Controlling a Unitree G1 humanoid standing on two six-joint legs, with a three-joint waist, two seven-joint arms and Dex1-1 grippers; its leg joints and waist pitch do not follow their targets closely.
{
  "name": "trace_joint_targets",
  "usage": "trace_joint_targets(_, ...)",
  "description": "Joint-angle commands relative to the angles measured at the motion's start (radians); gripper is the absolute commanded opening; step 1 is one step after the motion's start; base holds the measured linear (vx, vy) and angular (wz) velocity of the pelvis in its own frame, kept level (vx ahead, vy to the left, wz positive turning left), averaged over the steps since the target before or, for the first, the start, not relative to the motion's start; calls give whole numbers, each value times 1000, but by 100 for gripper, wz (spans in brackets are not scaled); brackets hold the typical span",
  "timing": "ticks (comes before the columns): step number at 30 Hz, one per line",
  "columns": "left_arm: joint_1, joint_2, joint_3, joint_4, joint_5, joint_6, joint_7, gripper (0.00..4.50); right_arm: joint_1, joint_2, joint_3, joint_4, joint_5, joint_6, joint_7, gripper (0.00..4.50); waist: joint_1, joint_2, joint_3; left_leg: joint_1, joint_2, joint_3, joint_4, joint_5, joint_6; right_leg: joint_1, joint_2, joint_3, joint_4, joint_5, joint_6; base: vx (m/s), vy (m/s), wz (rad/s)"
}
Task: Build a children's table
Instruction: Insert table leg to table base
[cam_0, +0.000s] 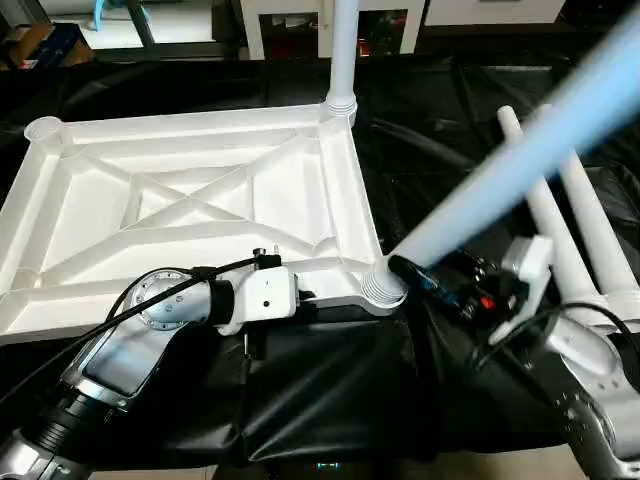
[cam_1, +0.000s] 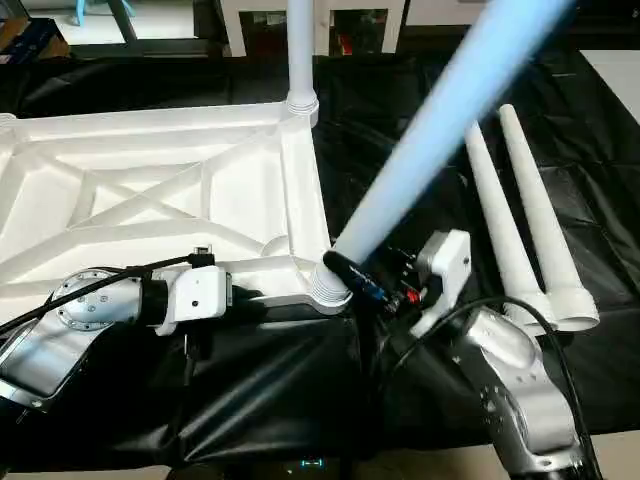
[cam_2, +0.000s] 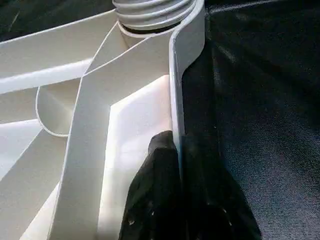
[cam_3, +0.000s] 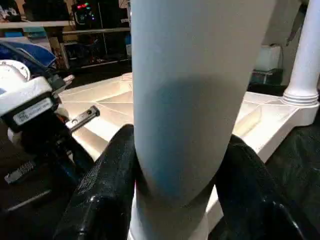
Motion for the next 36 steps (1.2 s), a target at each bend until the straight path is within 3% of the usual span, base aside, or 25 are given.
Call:
trace_joint_targets(1,44,12,-39,48,32,20,-6,2,59,-32,4,79,-83,33,-2,187,-5,-11,-36,12,32,-16,-79,-355,44,28,-31,26,-80,-400,-154,0,0,0)
trace_joint_targets(8,42,12,-40,54,33,14,-8,2,72,-66,58,67,-92,90,35,187,-6,-9,-39,14,32,-16,-79,-349,46,31,-31,26,-80,-380,-160,0,0,0)
trace_joint_targets(11,39,11,-41,56,34,12,-8,2,53,-95,108,62,-124,129,66,187,-5,-14,-37,13,31,-17,-81,-356,46,33,-33,26,-83,-414,-151,0,0,0)
trace_joint_targets(19,40,8,-42,57,36,13,-5,2,6,-139,170,51,-139,181,134,187,-8,-16,-39,19,34,-20,-86,-378,40,28,-32,27,-90,-466,-131,0,0,0)
trace_joint_targets(23,43,6,-42,56,37,14,-2,2,-36,-175,208,40,-142,225,185,187,-9,-21,-42,18,34,-21,-87,-384,37,30,-31,26,-89,-462,-128,0,0,0)
trace_joint_targets(24,43,6,-41,56,37,14,-2,2,-47,-180,214,40,-141,238,194,187,-9,-20,-43,22,33,-19,-85,-389,38,26,-31,27,-90,-465,-128,0,0,0)
trace_joint_targets(30,41,3,-42,59,39,12,-3,2,-102,-213,242,43,-131,303,260,187,-9,-21,-46,18,34,-18,-85,-365,44,31,-29,27,-86,-423,-142,0,0,0)
trace_joint_targets(36,37,0,-44,63,40,12,-5,2,-190,-213,267,85,-128,349,308,187,-9,-20,-48,21,34,-16,-83,-366,41,29,-30,27,-87,-426,-156,0,0,0)
